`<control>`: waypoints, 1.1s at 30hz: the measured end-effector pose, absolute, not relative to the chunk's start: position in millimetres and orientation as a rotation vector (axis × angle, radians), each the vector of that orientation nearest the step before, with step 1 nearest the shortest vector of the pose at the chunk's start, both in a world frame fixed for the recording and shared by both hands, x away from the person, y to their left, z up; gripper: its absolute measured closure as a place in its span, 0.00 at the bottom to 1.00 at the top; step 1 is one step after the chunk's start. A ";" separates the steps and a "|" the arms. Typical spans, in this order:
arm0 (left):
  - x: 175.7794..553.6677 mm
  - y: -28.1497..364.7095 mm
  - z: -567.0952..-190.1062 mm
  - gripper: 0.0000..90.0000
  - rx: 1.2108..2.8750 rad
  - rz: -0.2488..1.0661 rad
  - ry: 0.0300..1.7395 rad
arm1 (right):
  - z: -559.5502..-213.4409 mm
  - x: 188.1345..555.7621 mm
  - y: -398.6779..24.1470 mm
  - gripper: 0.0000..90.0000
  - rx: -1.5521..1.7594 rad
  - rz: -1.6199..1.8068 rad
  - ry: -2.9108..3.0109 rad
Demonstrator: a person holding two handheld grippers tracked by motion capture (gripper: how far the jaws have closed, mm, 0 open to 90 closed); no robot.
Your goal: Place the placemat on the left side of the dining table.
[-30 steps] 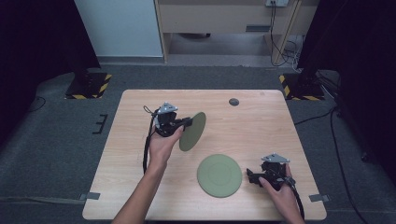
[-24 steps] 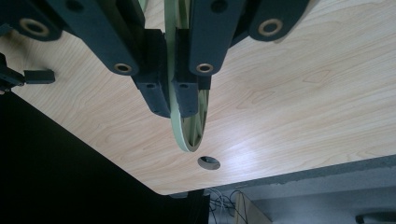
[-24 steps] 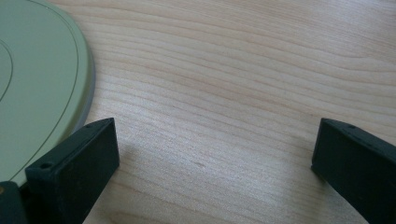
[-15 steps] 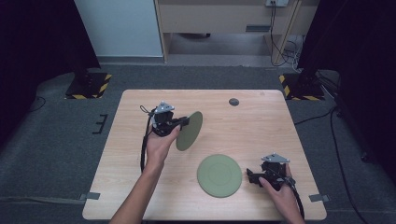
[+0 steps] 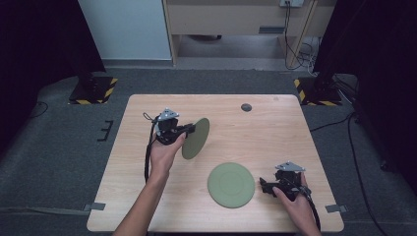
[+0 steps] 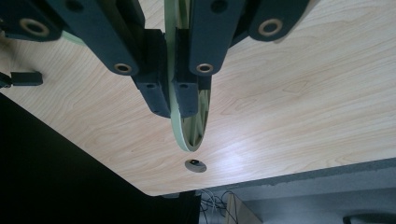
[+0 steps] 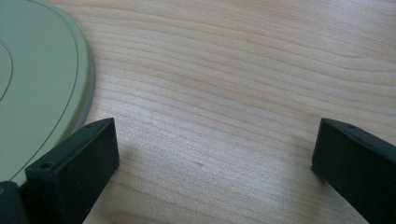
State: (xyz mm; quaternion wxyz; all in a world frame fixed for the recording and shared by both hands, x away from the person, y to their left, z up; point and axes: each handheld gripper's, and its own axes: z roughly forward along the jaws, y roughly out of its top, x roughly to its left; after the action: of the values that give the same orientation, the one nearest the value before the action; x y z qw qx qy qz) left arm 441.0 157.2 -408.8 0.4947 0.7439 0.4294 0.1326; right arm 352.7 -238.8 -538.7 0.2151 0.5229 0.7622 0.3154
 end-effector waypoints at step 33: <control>440.8 197.2 -421.8 0.95 1.782 0.341 1.107 | -538.7 352.8 -238.6 0.01 1.444 0.876 2.118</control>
State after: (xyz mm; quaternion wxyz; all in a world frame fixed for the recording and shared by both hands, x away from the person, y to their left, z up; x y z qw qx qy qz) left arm 440.8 197.2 -421.8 0.4864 0.7324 0.4552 0.1403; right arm 352.8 -238.6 -538.7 0.2147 0.5206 0.7637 0.3158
